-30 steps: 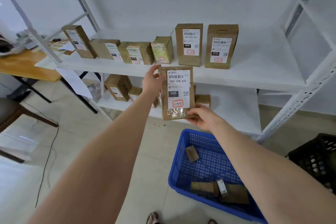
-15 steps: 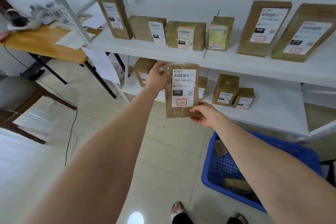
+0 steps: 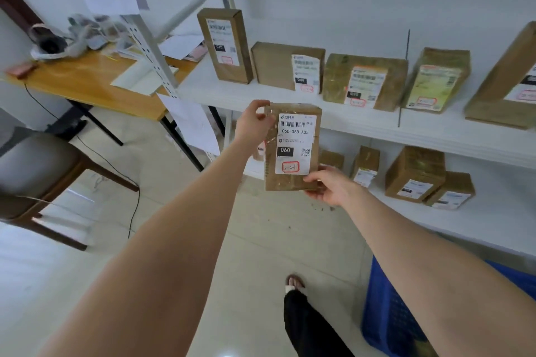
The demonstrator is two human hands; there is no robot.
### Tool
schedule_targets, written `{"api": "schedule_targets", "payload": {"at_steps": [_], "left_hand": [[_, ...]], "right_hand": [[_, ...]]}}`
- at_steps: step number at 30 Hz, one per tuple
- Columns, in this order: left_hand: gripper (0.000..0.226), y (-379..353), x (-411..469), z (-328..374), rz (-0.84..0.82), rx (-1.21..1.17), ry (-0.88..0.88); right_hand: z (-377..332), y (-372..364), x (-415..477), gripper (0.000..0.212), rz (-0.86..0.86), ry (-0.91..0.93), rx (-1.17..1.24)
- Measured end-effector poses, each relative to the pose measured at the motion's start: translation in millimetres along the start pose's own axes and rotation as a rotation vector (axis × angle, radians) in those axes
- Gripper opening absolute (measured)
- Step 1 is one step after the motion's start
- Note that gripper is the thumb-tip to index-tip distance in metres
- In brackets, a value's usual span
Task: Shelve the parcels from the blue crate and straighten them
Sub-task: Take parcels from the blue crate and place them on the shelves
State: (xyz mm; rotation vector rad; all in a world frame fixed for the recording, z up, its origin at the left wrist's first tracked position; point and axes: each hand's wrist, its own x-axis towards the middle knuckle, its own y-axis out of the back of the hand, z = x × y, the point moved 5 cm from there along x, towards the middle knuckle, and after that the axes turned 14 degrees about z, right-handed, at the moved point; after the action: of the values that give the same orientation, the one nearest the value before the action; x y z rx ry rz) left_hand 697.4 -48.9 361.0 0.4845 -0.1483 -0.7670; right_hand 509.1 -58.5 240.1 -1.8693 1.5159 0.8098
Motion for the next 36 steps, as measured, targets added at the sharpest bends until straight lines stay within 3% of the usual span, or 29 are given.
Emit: {"api": "schedule_targets", "payload": {"at_steps": [7,16,25,36], "left_hand": [[0.031,26.2,105.4,16.3,0.014,0.150,-0.117],[0.035,47.5,186.4,55.4,0.022,0.149,-0.251],[0.033,42.2,235.2,88.9,-0.133,0.110,-0.462],[0.028,72.5,220.3,143.4,-0.272,0.009,-0.645]], "right_hand": [[-61.6,-66.1,41.2,0.039,-0.042,-0.007,-0.034],[-120.3,-118.5,41.9,0.028,-0.114,0.026,0.081],[-144.4,-138.9,16.3,0.032,0.065,0.102,0.330],[-152.3,-158.4,-44.8,0.032,0.191,0.274,0.480]]}}
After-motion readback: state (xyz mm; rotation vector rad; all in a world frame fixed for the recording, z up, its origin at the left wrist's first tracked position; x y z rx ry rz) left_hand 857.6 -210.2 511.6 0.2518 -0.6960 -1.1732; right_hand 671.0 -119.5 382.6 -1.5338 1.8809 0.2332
